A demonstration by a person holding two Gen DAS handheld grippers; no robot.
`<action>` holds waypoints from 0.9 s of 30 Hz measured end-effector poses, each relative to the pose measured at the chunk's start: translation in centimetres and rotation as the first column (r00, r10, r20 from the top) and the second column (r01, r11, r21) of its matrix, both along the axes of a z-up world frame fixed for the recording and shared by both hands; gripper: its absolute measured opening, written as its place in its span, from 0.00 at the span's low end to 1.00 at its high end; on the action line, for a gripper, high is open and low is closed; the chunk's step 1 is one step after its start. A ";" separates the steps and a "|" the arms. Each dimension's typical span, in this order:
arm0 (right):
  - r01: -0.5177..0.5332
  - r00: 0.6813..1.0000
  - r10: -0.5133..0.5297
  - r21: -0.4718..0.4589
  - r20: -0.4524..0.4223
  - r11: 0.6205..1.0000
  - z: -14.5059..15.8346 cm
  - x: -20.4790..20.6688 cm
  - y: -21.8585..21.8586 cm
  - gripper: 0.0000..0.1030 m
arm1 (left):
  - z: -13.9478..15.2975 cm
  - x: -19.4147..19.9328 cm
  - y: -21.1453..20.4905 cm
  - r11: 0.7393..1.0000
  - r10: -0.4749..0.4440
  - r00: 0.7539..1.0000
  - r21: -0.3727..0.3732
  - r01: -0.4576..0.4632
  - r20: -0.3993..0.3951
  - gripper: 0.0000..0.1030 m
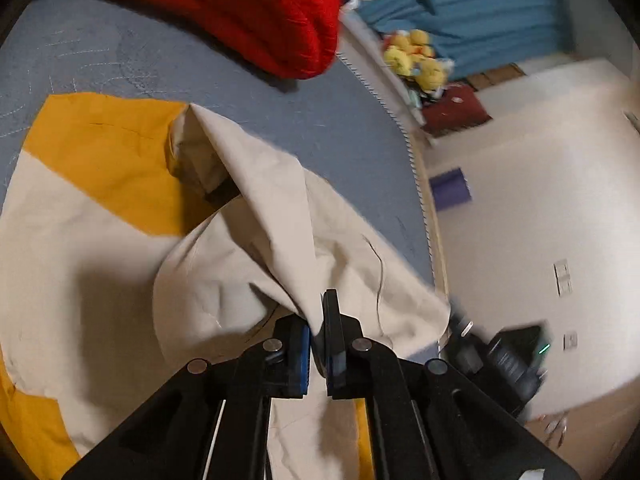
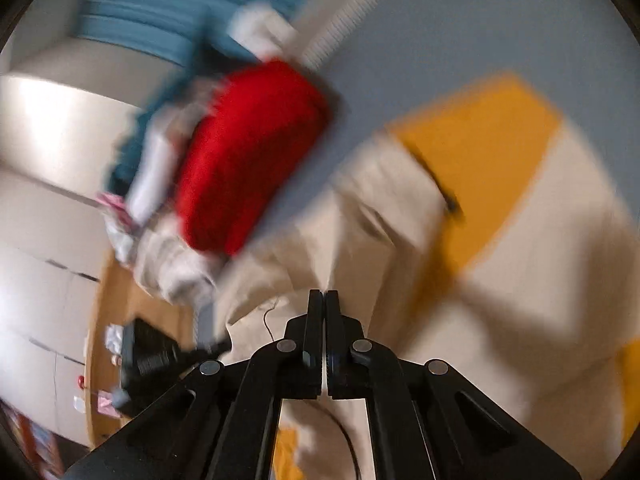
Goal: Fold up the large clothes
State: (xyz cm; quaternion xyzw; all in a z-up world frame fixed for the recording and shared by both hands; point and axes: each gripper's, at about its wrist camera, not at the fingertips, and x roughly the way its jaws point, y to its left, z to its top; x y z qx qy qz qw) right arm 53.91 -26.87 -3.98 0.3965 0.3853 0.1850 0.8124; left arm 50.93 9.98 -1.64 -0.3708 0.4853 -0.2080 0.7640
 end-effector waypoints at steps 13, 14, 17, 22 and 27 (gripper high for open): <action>0.048 0.999 -0.053 -0.304 -0.008 0.951 -2.8 -1.5 2.0 0.02 | -11.2 -4.7 -2.6 0.972 0.034 0.986 0.235 0.005 -0.161 0.10; 0.036 0.997 -0.015 -0.280 0.076 0.959 -1.2 -1.7 2.8 0.03 | -10.5 -4.9 -3.1 0.961 0.016 0.990 0.275 0.023 -0.142 0.10; -0.141 0.975 0.164 -0.157 0.150 0.978 0.0 -0.6 6.6 0.16 | -9.9 -5.0 -5.0 0.936 -0.026 0.994 0.346 0.061 -0.106 0.10; -0.322 0.946 0.321 -0.248 -0.045 0.914 -4.9 0.8 11.6 0.26 | -9.9 -5.4 -5.1 0.923 -0.033 0.995 0.379 0.066 -0.094 0.14; -0.268 0.910 0.143 -0.290 -0.388 0.919 -14.1 1.7 8.0 0.05 | -7.6 -6.5 -3.9 0.907 0.038 0.996 0.422 0.000 -0.081 0.25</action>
